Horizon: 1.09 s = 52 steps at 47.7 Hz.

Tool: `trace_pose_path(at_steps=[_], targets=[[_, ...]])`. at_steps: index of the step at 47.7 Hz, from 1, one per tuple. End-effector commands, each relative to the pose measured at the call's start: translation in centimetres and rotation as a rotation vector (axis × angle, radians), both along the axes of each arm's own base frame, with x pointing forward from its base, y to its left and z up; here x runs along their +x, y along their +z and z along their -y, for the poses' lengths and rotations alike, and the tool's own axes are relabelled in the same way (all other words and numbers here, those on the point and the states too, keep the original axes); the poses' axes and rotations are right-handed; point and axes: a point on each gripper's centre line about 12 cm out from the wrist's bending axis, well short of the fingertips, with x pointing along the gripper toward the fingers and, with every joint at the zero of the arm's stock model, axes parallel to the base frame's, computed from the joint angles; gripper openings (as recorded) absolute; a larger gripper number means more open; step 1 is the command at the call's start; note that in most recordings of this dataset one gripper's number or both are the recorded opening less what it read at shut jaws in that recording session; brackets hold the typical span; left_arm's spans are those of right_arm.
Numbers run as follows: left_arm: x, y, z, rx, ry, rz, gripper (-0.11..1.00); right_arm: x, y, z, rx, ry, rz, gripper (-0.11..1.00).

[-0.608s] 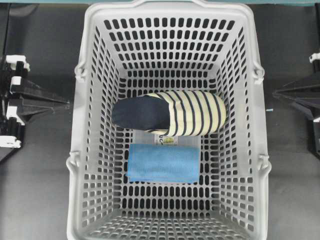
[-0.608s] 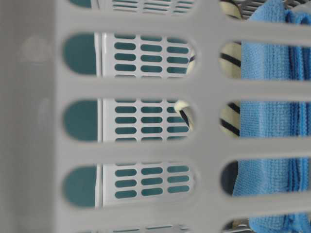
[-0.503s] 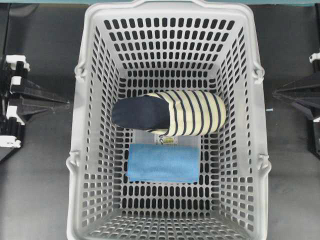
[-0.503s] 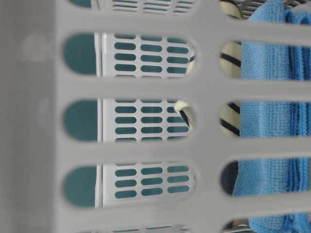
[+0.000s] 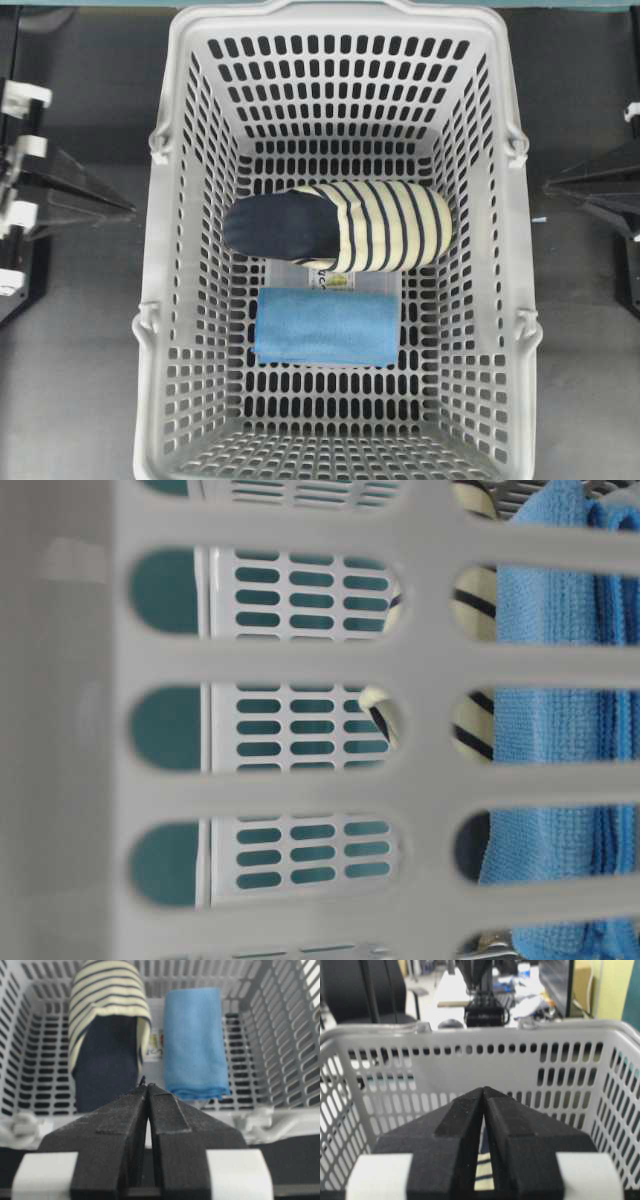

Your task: Pick up the blue cloth from the shopping basket with the left arm.

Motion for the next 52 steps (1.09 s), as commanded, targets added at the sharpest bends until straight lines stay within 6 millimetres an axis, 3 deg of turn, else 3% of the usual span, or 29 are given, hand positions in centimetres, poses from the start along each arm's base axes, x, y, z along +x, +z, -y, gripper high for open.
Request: trace_pose_path(at_steps=[1, 4, 15, 18, 24, 27, 36, 41, 52], targets=[[2.0, 1.7, 0.3, 0.011, -0.009, -0.042, 0.00, 0.1, 1.2, 0.0, 0.000, 0.000, 0.014, 0.01], [3.2, 1.8, 0.5, 0.016, -0.012, -0.096, 0.00, 0.0, 1.2, 0.0, 0.001, -0.001, 0.014, 0.07], [8.1, 1.0, 1.7, 0.030, -0.030, -0.290, 0.00, 0.0, 1.3, 0.0, 0.006, 0.000, 0.012, 0.68], [9.5, 0.7, 1.9, 0.033, -0.032, -0.316, 0.00, -0.1, 1.4, 0.0, 0.006, -0.001, 0.014, 0.80], [12.5, -0.1, 2.4, 0.037, -0.035, -0.366, 0.02, -0.1, 1.4, 0.0, 0.005, 0.000, 0.014, 0.80], [13.8, -0.7, 2.7, 0.036, -0.035, -0.394, 0.10, -0.1, 1.4, 0.0, 0.006, -0.001, 0.014, 0.78], [17.4, -2.9, 4.2, 0.021, -0.036, -0.484, 0.65, -0.2, 1.4, 0.0, 0.008, 0.000, 0.017, 0.78], [19.1, -4.8, 5.0, 0.013, -0.035, -0.526, 0.88, -0.2, 1.4, 0.0, 0.006, -0.001, 0.017, 0.78], [21.2, -9.7, 5.6, 0.023, -0.037, -0.612, 0.88, -0.2, 1.3, 0.0, 0.006, -0.001, 0.015, 0.78]])
